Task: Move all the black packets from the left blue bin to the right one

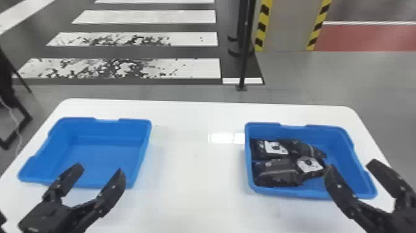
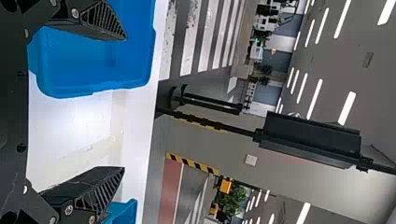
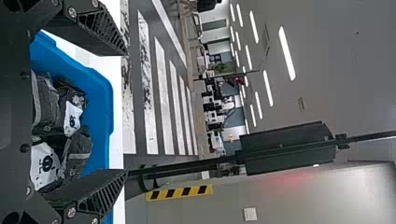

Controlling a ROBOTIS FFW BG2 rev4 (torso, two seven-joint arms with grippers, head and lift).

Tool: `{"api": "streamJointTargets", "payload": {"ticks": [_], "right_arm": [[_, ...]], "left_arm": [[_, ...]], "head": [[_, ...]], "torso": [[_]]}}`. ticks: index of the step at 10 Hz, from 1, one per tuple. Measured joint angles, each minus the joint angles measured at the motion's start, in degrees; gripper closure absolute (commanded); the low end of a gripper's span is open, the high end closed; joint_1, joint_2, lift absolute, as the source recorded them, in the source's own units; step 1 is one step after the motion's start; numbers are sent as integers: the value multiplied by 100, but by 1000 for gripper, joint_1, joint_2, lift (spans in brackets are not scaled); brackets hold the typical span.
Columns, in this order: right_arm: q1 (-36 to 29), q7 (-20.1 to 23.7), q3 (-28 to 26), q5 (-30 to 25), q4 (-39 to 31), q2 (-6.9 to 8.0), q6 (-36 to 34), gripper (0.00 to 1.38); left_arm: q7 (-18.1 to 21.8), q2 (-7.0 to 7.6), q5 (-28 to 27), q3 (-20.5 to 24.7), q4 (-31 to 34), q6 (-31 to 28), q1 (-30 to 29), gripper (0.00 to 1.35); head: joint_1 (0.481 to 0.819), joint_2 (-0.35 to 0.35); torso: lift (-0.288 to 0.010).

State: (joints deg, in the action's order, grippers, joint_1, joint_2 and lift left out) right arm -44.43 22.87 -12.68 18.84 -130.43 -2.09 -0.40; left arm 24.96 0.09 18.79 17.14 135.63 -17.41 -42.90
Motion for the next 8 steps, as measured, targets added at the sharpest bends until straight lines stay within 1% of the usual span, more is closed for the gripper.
{"api": "streamJointTargets", "payload": {"ticks": [8], "right_arm": [[-69,-2,5,73,-63,-20,2,136]], "left_arm": [[1,0,6,11,0,13,-8,154]], "head": [[695,18]], "torso": [[-150]]}}
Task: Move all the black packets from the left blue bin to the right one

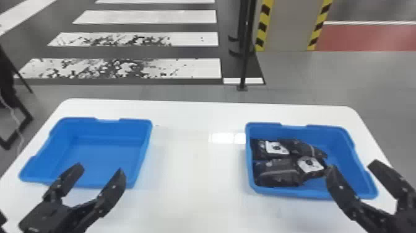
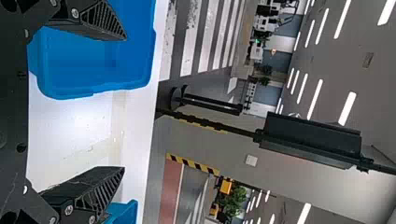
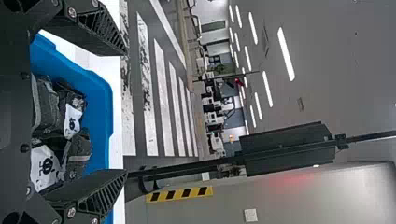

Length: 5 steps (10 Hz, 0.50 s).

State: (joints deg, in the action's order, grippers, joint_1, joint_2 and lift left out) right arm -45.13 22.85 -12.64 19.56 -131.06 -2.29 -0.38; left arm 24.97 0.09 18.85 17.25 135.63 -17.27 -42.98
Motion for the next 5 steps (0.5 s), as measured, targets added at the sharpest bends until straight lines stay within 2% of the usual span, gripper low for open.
{"api": "streamJointTargets", "payload": {"ticks": [5], "right_arm": [[-42,0,-5,43,-49,0,4,137]], "left_arm": [[1,0,34,9,0,10,-5,154]], "head": [[695,19]], "torso": [[-150]]}}
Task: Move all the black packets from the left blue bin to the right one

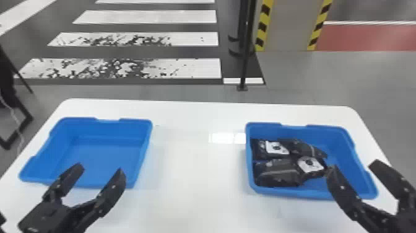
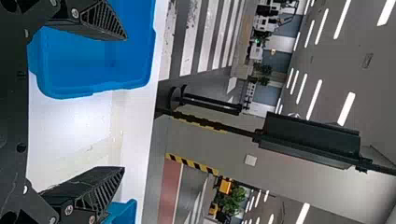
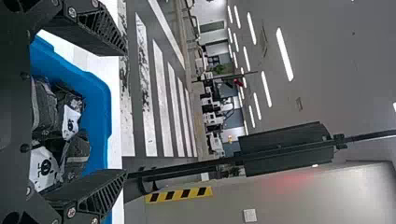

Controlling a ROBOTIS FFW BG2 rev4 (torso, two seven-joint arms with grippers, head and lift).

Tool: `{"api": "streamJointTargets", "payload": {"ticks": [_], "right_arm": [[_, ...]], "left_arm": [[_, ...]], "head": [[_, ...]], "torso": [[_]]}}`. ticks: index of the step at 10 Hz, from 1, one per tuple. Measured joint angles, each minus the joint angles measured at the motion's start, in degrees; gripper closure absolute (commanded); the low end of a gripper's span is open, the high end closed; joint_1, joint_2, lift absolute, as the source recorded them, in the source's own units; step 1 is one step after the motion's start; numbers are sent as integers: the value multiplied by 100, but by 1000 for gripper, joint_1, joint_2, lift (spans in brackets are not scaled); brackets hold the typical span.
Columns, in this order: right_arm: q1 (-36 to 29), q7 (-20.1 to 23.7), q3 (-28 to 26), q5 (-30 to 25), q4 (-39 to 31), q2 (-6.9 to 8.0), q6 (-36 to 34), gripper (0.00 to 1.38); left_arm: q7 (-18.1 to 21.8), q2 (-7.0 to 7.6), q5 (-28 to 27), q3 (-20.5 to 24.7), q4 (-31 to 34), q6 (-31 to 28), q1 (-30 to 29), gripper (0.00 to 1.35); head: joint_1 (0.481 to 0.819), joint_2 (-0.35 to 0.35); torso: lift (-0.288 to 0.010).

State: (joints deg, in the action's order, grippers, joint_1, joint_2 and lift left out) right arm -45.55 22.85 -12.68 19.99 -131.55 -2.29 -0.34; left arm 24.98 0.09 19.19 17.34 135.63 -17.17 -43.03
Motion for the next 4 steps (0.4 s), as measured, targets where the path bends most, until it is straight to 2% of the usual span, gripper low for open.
{"api": "streamJointTargets", "payload": {"ticks": [4], "right_arm": [[-1,0,0,12,0,0,-3,137]], "left_arm": [[0,0,11,2,0,-11,0,154]], "head": [[695,19]], "torso": [[-150]]}}
